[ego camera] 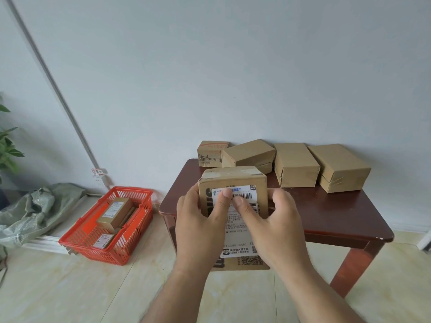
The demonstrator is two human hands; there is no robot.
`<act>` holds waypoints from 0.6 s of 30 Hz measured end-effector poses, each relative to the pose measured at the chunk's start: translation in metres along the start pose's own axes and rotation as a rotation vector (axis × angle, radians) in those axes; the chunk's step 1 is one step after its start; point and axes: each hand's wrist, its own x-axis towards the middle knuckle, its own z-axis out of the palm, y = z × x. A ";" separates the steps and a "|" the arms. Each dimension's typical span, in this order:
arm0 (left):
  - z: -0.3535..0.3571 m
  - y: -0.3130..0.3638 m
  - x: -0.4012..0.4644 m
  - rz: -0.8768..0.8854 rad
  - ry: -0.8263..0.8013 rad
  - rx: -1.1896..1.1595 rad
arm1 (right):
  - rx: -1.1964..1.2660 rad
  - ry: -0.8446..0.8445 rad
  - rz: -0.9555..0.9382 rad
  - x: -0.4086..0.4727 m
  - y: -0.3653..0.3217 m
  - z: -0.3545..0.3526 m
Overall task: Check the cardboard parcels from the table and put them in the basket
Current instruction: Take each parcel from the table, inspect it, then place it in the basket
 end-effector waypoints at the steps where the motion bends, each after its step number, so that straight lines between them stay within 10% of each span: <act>1: 0.000 -0.001 0.000 0.007 0.001 0.005 | 0.000 0.000 0.006 0.002 -0.001 0.000; 18: 0.002 0.005 -0.003 -0.041 0.050 -0.108 | 0.118 -0.017 0.023 -0.003 0.001 0.006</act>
